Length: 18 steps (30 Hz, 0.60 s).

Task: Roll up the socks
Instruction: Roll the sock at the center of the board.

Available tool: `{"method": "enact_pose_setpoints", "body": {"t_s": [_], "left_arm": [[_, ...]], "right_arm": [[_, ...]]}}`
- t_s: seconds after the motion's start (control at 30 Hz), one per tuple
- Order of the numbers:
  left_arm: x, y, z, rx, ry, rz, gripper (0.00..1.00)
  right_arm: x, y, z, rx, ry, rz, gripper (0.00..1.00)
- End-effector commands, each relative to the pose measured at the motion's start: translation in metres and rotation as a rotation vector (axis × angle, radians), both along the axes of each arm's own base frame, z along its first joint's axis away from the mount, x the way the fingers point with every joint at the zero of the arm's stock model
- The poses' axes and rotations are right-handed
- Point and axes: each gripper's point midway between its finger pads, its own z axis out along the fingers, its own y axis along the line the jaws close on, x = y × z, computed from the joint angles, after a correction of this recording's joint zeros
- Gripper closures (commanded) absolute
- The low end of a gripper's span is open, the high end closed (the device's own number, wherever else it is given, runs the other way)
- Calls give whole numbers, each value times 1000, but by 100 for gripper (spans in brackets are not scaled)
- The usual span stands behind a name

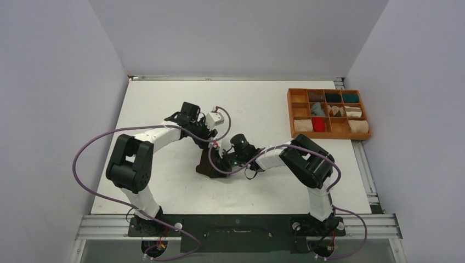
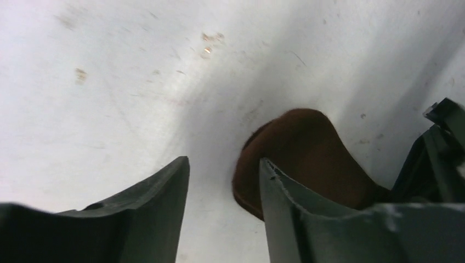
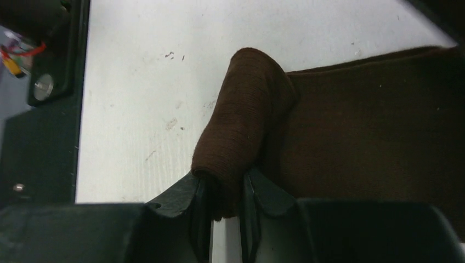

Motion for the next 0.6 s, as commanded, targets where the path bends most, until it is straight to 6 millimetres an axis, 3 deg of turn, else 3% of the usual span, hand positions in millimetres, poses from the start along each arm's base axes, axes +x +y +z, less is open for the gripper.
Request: {"method": "enact_pose_setpoints", "body": {"t_s": [0.0, 0.1, 0.2, 0.3, 0.4, 0.57], "left_arm": [[41, -6, 69, -140, -222, 46, 50], [43, 4, 93, -206, -249, 56, 43], [14, 8, 98, -192, -238, -86, 42], [-37, 14, 81, -132, -184, -286, 42], [-71, 19, 58, -75, -165, -403, 40], [-98, 15, 15, 61, -154, -518, 39]], "right_arm": [[-17, -17, -33, -122, 346, -93, 95], [-10, -19, -37, -149, 428, -146, 94], [-5, -24, -45, -200, 522, -208, 90], [-3, -31, -58, -254, 650, -263, 89], [-2, -32, -63, -261, 718, -292, 89], [3, -34, -67, -292, 785, -299, 88]]}}
